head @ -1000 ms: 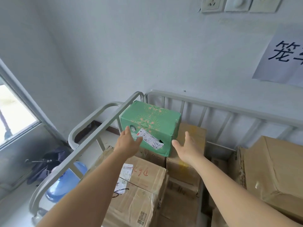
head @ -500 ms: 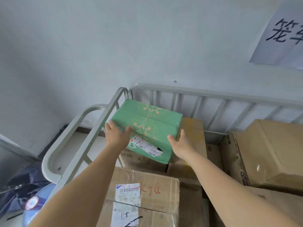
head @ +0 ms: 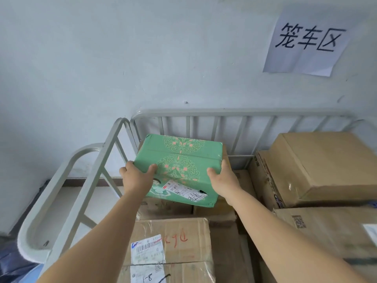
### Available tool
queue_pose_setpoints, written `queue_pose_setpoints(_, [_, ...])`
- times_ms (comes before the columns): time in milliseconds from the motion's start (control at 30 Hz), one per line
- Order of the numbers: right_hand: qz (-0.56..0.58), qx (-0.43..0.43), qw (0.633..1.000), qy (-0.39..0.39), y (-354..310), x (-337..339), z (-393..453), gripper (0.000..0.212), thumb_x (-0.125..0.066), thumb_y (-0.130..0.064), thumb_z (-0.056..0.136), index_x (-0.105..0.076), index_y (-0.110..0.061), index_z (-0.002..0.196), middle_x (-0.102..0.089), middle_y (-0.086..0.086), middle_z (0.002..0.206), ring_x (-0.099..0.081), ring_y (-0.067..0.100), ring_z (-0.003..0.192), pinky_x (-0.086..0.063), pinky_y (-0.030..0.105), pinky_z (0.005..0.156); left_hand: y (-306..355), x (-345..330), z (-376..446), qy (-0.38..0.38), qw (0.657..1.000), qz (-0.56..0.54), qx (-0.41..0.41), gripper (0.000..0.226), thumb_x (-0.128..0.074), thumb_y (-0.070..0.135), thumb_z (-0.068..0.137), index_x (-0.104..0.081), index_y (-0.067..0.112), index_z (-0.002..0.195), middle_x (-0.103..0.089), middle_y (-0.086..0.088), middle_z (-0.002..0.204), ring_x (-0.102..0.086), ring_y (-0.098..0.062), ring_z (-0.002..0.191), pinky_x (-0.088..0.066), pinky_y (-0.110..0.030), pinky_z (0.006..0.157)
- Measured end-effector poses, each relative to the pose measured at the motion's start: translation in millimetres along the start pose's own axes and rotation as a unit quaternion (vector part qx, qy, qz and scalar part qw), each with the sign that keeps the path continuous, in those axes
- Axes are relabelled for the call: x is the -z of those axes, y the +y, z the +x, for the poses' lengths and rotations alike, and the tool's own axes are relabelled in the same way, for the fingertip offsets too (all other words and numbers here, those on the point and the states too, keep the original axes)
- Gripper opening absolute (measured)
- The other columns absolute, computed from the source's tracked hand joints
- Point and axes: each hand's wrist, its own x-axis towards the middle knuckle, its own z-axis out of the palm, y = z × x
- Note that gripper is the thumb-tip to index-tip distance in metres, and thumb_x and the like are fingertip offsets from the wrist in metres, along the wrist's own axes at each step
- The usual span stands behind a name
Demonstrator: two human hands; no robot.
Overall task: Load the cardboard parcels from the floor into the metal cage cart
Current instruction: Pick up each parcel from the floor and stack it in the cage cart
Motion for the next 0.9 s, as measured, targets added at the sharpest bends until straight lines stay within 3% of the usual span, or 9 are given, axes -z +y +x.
queue_pose_setpoints(167, [0.030, -0.018, 0.998, 0.060, 31, 51, -23, 0.054, -0.045, -0.041, 0.096, -0.034, -0.018, 0.144, -0.057, 0.002, 0.133, -0.058, 0.026, 0.114, -0.049, 0.042, 0.095, 29, -28, -33, -0.027, 0.998, -0.031, -0.051, 0.074, -0.074, 0.044, 0.078, -0.041, 0.005, 0.132, -0.048, -0.010, 0.125, -0.056, -0.029, 0.100, -0.051, -0.045, 0.086])
queue_pose_setpoints(300, [0.055, -0.045, 0.992, 0.107, 62, 98, -45, 0.058, -0.043, -0.046, 0.091, -0.036, -0.019, 0.142, -0.057, 0.002, 0.134, -0.057, 0.026, 0.116, -0.047, 0.043, 0.098, 62, -57, -70, -0.057, 0.993, -0.021, -0.105, 0.072, -0.073, 0.040, 0.081, -0.040, 0.003, 0.133, -0.043, -0.012, 0.127, -0.049, -0.024, 0.093, -0.047, -0.040, 0.082])
queue_pose_setpoints(433, [0.066, -0.063, 0.983, 0.161, 97, 146, -65, 0.033, -0.043, -0.037, 0.095, -0.045, -0.019, 0.123, -0.061, 0.002, 0.115, -0.060, 0.026, 0.100, -0.050, 0.043, 0.089, 90, -94, -116, -0.099, 0.983, -0.017, -0.153, 0.075, -0.069, 0.040, 0.084, -0.036, 0.007, 0.142, -0.037, -0.013, 0.133, -0.052, -0.031, 0.108, -0.046, -0.043, 0.094])
queue_pose_setpoints(600, [0.078, -0.100, 0.974, 0.187, 156, 202, -80, 0.056, -0.040, -0.045, 0.089, -0.037, -0.019, 0.139, -0.059, 0.005, 0.127, -0.060, 0.029, 0.109, -0.050, 0.047, 0.092, 112, -147, -173, -0.142, 0.976, 0.004, -0.166, 0.076, -0.069, 0.042, 0.083, -0.036, 0.008, 0.142, -0.039, -0.013, 0.133, -0.052, -0.033, 0.109, -0.047, -0.045, 0.093])
queue_pose_setpoints(767, [0.081, -0.117, 0.971, 0.193, 198, 249, -100, 0.038, -0.045, -0.036, 0.095, -0.043, -0.022, 0.130, -0.061, 0.000, 0.119, -0.061, 0.019, 0.093, -0.053, 0.040, 0.080, 119, -191, -221, -0.168, 0.974, 0.026, -0.148, 0.077, -0.068, 0.040, 0.085, -0.033, 0.007, 0.144, -0.038, -0.014, 0.135, -0.050, -0.032, 0.112, -0.046, -0.043, 0.094])
queue_pose_setpoints(833, [0.076, -0.115, 0.976, 0.171, 211, 260, -105, 0.059, -0.050, -0.033, 0.095, -0.027, -0.025, 0.148, -0.055, -0.003, 0.130, -0.055, 0.014, 0.091, -0.046, 0.033, 0.072, 117, -200, -230, -0.173, 0.975, 0.040, -0.133, 0.074, -0.066, 0.037, 0.085, -0.034, 0.010, 0.145, -0.038, -0.013, 0.134, -0.052, -0.031, 0.107, -0.047, -0.041, 0.092])
queue_pose_setpoints(900, [0.068, -0.109, 0.981, 0.142, 220, 264, -110, 0.082, -0.054, -0.029, 0.094, -0.001, -0.028, 0.156, -0.047, -0.004, 0.139, -0.047, 0.013, 0.093, -0.038, 0.030, 0.075, 114, -202, -232, -0.169, 0.977, 0.056, -0.116, 0.067, -0.064, 0.033, 0.085, -0.037, 0.010, 0.142, -0.039, -0.012, 0.130, -0.054, -0.029, 0.094, -0.050, -0.038, 0.084])
